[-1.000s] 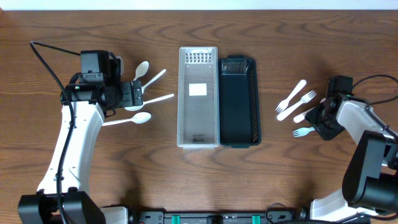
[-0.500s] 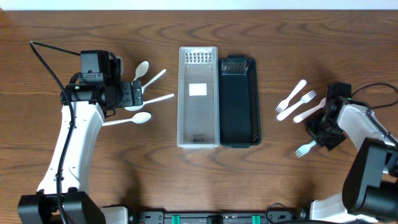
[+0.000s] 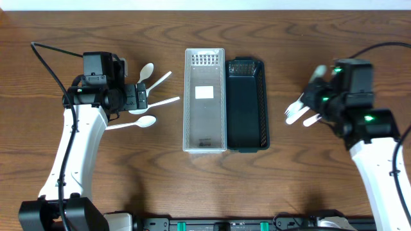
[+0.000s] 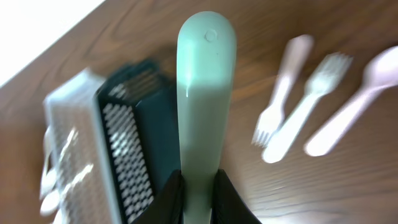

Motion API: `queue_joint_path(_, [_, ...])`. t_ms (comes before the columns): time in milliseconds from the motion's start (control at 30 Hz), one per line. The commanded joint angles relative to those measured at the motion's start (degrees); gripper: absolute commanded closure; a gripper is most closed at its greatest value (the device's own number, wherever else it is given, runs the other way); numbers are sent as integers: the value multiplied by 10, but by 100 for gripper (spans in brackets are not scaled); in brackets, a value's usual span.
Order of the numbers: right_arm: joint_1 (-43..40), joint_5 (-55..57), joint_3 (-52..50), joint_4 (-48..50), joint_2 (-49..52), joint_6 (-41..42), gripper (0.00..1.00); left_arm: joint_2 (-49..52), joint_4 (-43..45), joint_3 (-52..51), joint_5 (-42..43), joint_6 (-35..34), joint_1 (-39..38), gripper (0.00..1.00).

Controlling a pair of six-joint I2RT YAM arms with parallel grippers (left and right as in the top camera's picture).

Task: Pack container
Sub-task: 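Carry the green fork into the dark green tray and release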

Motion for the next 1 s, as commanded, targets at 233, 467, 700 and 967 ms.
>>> queue_joint_path(233, [144,-14,-12,99,152,-11,97,4,0,8,2,10,3,2])
queue_joint_path(467, [148,-47,-11,153,260,-68,71,4,0,8,2,10,3,2])
queue_joint_path(700, [94,-66,39,104,190,-122,36,4,0,8,2,10,3,2])
queue_joint_path(967, [-56,115,63,-10,121,-83,37,4,0,8,2,10,3,2])
